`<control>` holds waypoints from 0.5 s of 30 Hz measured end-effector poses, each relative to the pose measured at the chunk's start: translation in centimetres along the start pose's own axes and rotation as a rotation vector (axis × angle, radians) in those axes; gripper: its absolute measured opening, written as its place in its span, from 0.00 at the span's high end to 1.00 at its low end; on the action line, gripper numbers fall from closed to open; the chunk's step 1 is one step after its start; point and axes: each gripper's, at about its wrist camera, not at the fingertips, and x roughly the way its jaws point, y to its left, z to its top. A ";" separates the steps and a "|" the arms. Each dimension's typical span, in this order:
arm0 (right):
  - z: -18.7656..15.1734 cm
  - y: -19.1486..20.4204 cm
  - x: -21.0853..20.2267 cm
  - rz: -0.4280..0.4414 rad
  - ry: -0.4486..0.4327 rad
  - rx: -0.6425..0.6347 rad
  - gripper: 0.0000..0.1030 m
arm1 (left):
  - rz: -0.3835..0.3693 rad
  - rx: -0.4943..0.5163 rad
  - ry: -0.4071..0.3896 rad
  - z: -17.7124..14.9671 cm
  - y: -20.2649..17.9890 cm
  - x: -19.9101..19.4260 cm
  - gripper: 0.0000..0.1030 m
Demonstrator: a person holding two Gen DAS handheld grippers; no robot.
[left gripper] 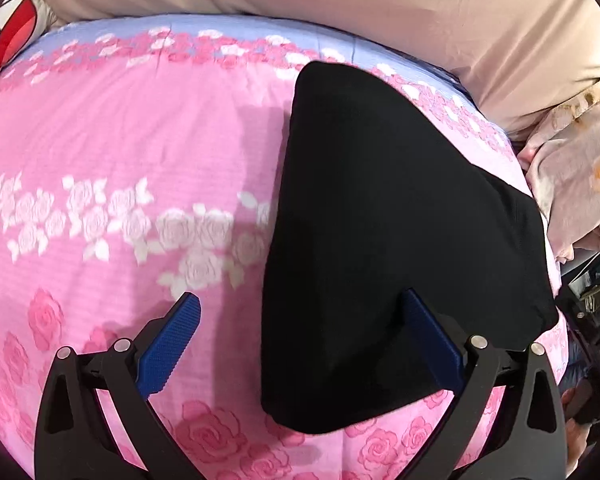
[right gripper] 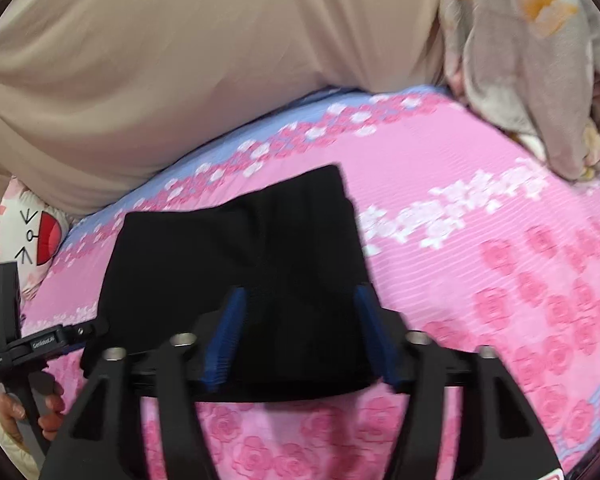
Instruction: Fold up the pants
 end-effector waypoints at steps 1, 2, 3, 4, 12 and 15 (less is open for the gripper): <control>0.0 -0.4 0.1 -0.010 0.005 0.004 0.25 | 0.002 0.007 0.000 -0.1 -0.1 0.0 0.05; 0.0 -1.1 0.8 0.009 0.035 0.019 0.25 | 0.003 0.012 -0.001 -0.2 -0.2 0.0 0.05; -0.1 -1.7 1.4 0.034 0.064 0.037 0.25 | -0.007 0.009 -0.001 -0.1 -0.2 0.1 0.05; -0.2 -2.2 2.2 0.058 0.099 0.061 0.25 | -0.022 0.004 0.007 0.0 -0.1 0.3 0.05; -2.2 -2.6 5.5 0.218 0.146 0.147 0.27 | -0.086 0.040 0.017 0.4 -1.6 2.1 0.07; -1.9 -1.2 5.6 0.248 0.161 0.146 0.57 | -0.110 0.117 -0.017 0.9 -3.0 1.8 0.52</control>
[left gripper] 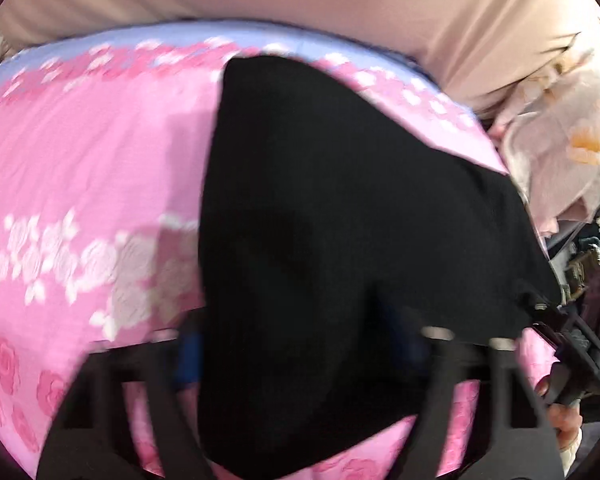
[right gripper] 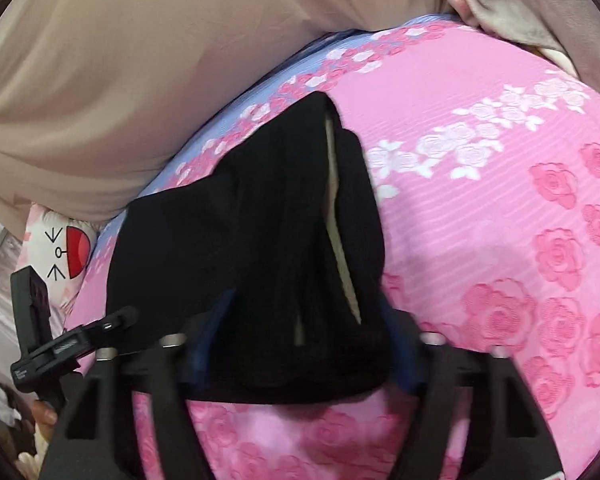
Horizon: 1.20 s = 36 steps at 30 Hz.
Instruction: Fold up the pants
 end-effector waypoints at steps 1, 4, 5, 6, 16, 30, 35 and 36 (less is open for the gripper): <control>0.2 0.8 -0.2 -0.005 -0.007 -0.014 0.59 | -0.012 0.009 -0.011 0.6 0.2 -0.8 0.62; 1.0 4.4 -1.0 0.041 -0.030 -0.075 0.62 | -0.069 0.006 -0.063 2.3 2.2 -4.3 0.79; 1.1 6.0 -1.3 0.072 -0.034 -0.104 0.62 | -0.079 -0.001 -0.068 2.7 3.1 -5.6 0.80; 1.0 7.1 -1.6 0.100 -0.027 -0.122 0.62 | -0.081 -0.010 -0.070 2.9 3.8 -6.6 0.80; -4.9 7.2 0.3 0.090 0.049 -0.028 0.44 | 0.076 -0.157 -0.025 -4.7 12.3 -10.8 0.63; 1.4 16.2 13.2 -0.077 0.194 -0.430 0.99 | 0.306 0.028 -0.100 3.7 7.7 -3.2 0.30; 1.5 18.6 9.3 -0.060 0.067 -0.396 0.90 | 0.331 0.036 -0.123 2.7 8.5 -3.5 0.21; 1.5 18.8 9.8 -0.066 0.078 -0.412 0.90 | 0.343 0.039 -0.125 2.7 8.2 -3.5 0.21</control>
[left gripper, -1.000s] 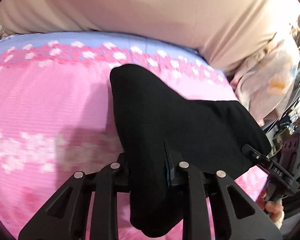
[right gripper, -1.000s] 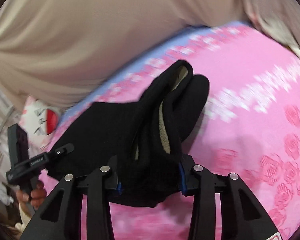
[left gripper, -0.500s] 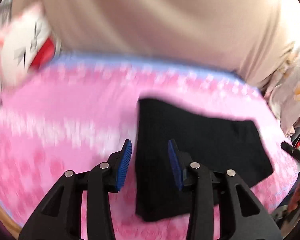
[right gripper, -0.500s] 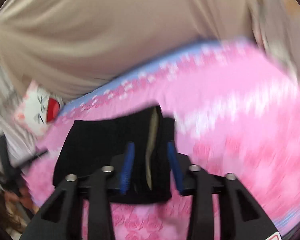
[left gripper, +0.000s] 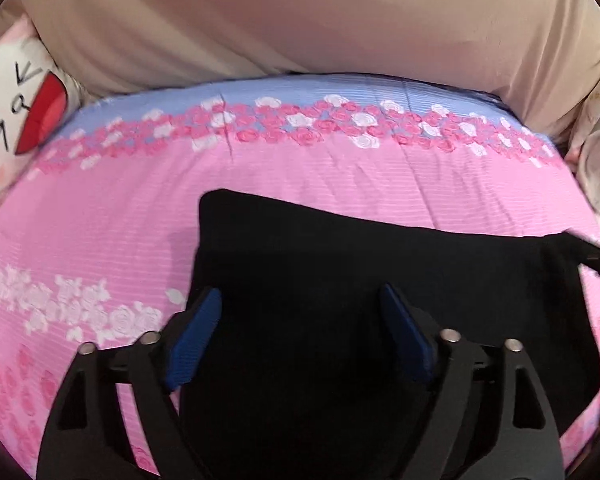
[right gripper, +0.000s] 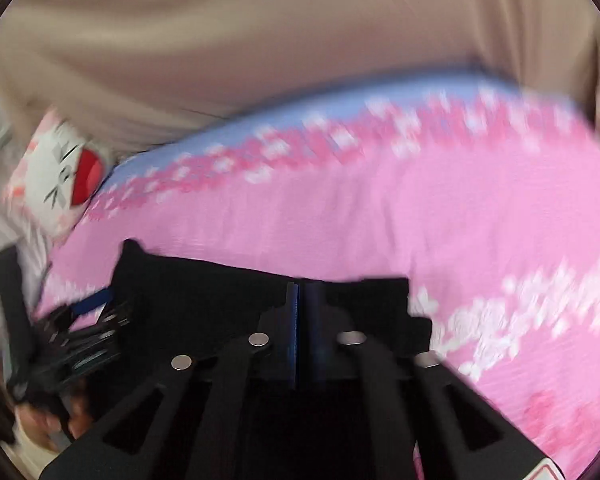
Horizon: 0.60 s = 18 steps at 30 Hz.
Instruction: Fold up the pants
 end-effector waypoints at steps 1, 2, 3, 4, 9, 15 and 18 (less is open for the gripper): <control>-0.2 -0.2 1.1 -0.025 0.028 -0.006 0.90 | -0.001 -0.002 0.007 -0.1 -0.2 0.3 0.21; -0.4 -1.1 2.7 -0.081 0.067 0.002 0.97 | -0.002 -0.003 0.011 0.0 -0.5 0.7 0.20; -0.8 -2.3 3.0 -0.103 0.080 0.045 0.95 | -0.003 0.000 0.012 -0.1 -0.4 0.8 0.20; -1.0 -2.4 2.0 -0.066 0.053 0.096 0.94 | -0.005 0.004 0.013 -0.2 -0.4 0.7 0.20; -3.6 0.6 -3.7 -0.028 -0.014 -0.006 0.80 | -0.003 0.001 0.013 0.1 -0.4 0.8 0.18; -8.6 -1.3 -3.9 -0.145 0.025 -0.085 0.79 | -0.007 -0.001 0.004 -0.4 -0.6 -0.3 0.17; -9.2 -0.6 -7.1 -0.092 -0.018 -0.056 0.78 | -0.029 -0.001 -0.019 -1.1 -0.3 -2.2 0.17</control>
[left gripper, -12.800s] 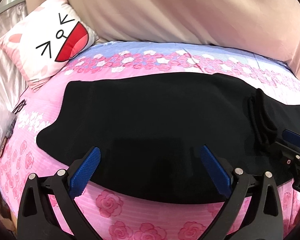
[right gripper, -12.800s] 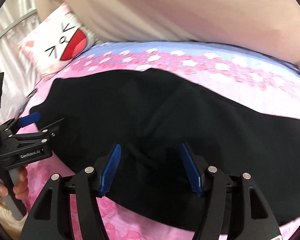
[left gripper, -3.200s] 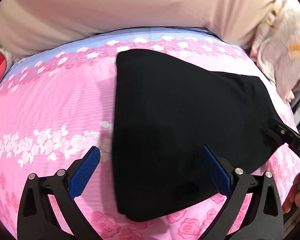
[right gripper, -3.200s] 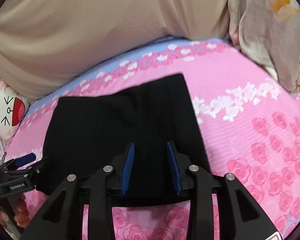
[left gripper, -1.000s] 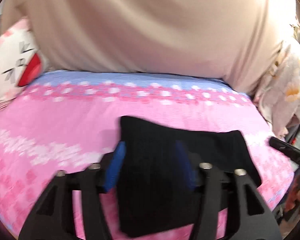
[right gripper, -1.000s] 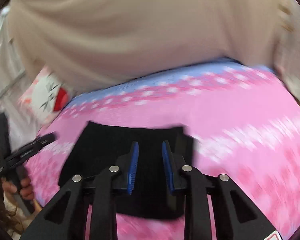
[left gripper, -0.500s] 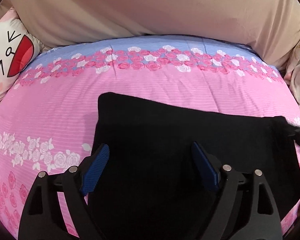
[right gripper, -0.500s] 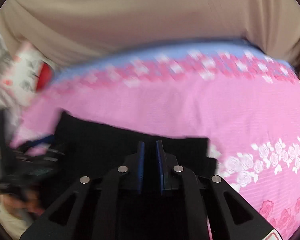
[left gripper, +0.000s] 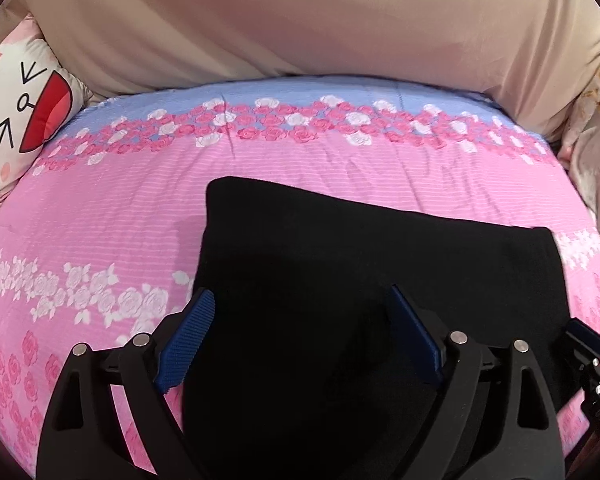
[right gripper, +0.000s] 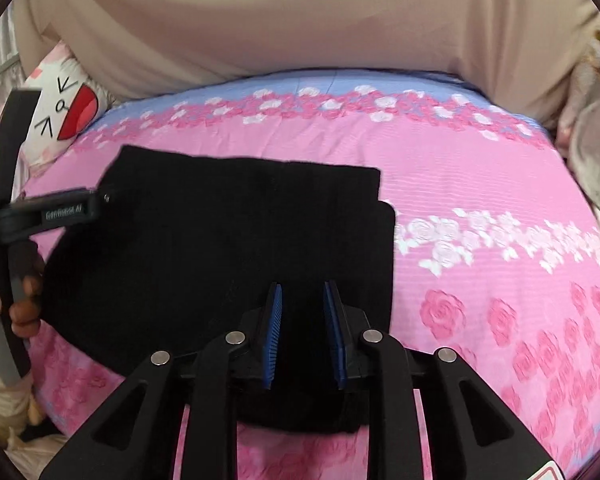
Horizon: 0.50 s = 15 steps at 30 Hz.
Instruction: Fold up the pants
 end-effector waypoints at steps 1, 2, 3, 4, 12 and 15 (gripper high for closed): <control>-0.1 0.0 -0.8 0.038 -0.015 0.012 0.77 | -0.008 0.004 -0.019 -0.5 0.2 -1.3 0.17; -0.4 -0.1 -1.3 0.060 -0.021 0.021 0.73 | -0.020 0.006 -0.033 -1.0 0.5 -2.4 0.17; -0.8 -0.1 -1.4 0.057 -0.014 0.015 0.70 | -0.031 0.007 -0.040 -1.5 0.6 -3.0 0.16; -1.5 0.0 -1.1 0.036 0.004 -0.001 0.65 | -0.044 0.007 -0.042 -2.3 0.9 -3.9 0.12; -2.9 -1.4 -2.5 0.103 -0.045 0.086 0.66 | 0.016 0.015 0.048 -6.8 0.9 -1.8 0.09; -3.0 -2.0 -3.4 0.086 -0.057 0.102 0.65 | 0.033 0.029 0.040 -6.8 0.5 -2.2 0.10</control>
